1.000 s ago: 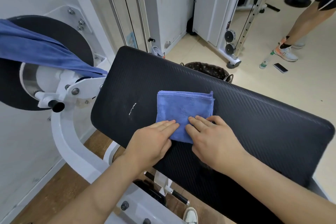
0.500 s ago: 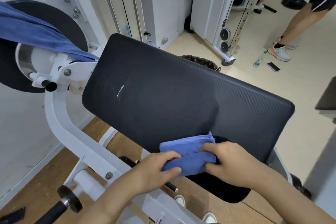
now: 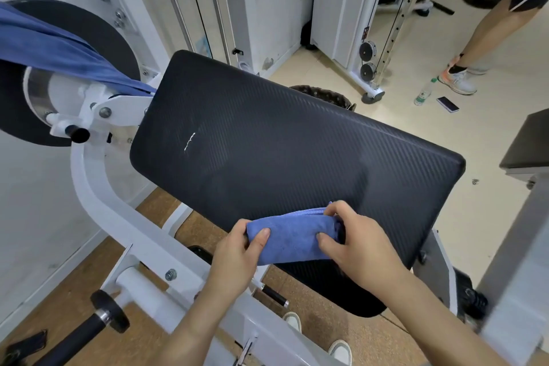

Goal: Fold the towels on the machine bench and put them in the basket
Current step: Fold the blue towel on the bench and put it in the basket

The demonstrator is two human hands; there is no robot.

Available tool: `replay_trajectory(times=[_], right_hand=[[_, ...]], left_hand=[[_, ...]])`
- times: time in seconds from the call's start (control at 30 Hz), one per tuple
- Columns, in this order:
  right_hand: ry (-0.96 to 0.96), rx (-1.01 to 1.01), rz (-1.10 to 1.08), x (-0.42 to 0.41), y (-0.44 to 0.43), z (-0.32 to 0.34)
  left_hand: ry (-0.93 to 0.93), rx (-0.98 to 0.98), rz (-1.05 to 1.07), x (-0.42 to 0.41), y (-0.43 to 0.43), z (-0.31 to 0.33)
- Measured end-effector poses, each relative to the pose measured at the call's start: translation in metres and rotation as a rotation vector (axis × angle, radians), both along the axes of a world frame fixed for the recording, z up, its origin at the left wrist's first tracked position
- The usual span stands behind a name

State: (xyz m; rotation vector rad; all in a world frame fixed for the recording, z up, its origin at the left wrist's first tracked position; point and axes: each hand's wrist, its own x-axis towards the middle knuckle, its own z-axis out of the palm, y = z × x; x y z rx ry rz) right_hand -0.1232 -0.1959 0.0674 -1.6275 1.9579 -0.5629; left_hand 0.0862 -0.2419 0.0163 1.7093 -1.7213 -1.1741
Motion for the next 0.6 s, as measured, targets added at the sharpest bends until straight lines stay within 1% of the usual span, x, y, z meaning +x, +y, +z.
replay_trajectory(times=[0.13, 0.23, 0.3, 0.33, 0.37, 0.43, 0.47, 0.53, 0.57, 0.6], right_hand=[[0.061, -0.092, -0.086, 0.002, -0.001, 0.004], [0.208, -0.118, -0.074, 0.005, 0.001, 0.004], [0.299, -0.171, -0.04, 0.005, 0.001, 0.002], [0.334, -0.213, -0.018, 0.005, 0.0, 0.001], [0.361, -0.252, 0.001, 0.004, -0.001, 0.0], [0.388, -0.3, 0.022, 0.004, -0.005, -0.003], [0.398, -0.314, 0.025, 0.004, -0.007, -0.005], [0.433, -0.326, 0.028, 0.003, -0.011, -0.007], [0.465, -0.324, 0.036, 0.002, -0.012, -0.008], [0.508, -0.32, 0.049, 0.001, -0.014, -0.008]], left_hand=[[-0.026, -0.048, 0.079, -0.005, 0.002, -0.003], [-0.037, -0.075, 0.114, -0.009, -0.001, -0.002], [-0.112, -0.096, 0.089, -0.012, -0.004, 0.0], [-0.186, -0.141, 0.077, -0.013, -0.003, 0.001], [-0.281, -0.231, 0.072, -0.014, -0.002, 0.002], [-0.456, -0.499, 0.018, -0.014, -0.001, 0.006], [-0.482, -0.659, -0.035, -0.015, -0.001, 0.009], [-0.43, -0.906, -0.242, -0.02, 0.0, 0.011], [-0.383, -0.963, -0.357, -0.023, 0.001, 0.008], [-0.36, -0.967, -0.443, -0.024, 0.005, 0.007]])
